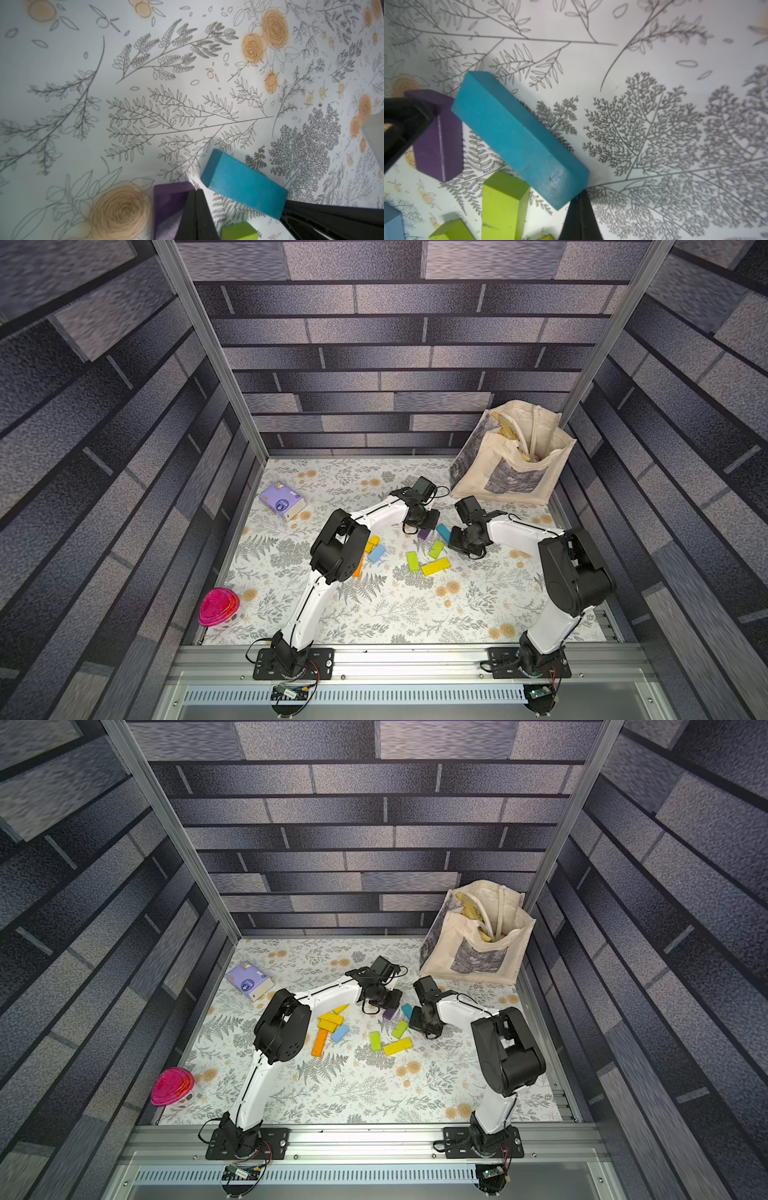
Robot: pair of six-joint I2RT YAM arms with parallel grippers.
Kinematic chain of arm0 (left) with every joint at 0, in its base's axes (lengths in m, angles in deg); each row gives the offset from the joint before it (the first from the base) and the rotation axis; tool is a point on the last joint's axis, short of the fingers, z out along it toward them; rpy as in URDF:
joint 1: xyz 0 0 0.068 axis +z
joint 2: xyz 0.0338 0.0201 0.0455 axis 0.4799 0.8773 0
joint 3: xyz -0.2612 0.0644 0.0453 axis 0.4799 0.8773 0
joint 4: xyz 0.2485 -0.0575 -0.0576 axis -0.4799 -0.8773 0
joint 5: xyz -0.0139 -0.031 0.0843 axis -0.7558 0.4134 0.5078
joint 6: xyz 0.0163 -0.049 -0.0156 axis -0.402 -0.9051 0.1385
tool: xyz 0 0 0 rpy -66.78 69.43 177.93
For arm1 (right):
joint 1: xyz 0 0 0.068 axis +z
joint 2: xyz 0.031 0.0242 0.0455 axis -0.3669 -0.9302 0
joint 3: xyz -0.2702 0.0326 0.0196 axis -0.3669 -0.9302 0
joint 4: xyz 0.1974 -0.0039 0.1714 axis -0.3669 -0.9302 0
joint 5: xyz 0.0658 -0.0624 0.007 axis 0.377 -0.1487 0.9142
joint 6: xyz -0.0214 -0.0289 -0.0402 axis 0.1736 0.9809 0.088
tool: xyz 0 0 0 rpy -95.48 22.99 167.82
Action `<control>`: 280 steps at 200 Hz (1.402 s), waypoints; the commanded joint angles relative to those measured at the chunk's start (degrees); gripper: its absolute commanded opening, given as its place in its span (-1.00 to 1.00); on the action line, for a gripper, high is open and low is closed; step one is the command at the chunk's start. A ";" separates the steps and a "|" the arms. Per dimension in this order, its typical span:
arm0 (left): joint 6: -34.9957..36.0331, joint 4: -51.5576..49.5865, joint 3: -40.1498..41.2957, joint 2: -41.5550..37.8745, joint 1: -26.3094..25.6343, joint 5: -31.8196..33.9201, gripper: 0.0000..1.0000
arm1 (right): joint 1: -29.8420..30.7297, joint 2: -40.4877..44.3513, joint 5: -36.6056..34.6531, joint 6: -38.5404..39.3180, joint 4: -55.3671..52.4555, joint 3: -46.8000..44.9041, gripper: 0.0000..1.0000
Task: Assemble the letter p with building blocks
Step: Adjust the building block at the center of the board.
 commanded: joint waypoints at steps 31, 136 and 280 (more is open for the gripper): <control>-1.49 -1.73 -4.95 4.92 0.33 0.48 -1.00 | -1.53 -3.13 -0.63 2.13 -2.86 1.90 -1.00; 0.33 -5.13 -2.76 3.91 0.69 -0.86 -1.00 | -3.60 -10.27 -1.26 7.13 -6.26 12.10 -1.00; 0.97 -1.76 4.73 -1.81 1.58 -1.67 -1.00 | -4.92 -19.00 -0.54 14.48 -11.24 23.07 -1.00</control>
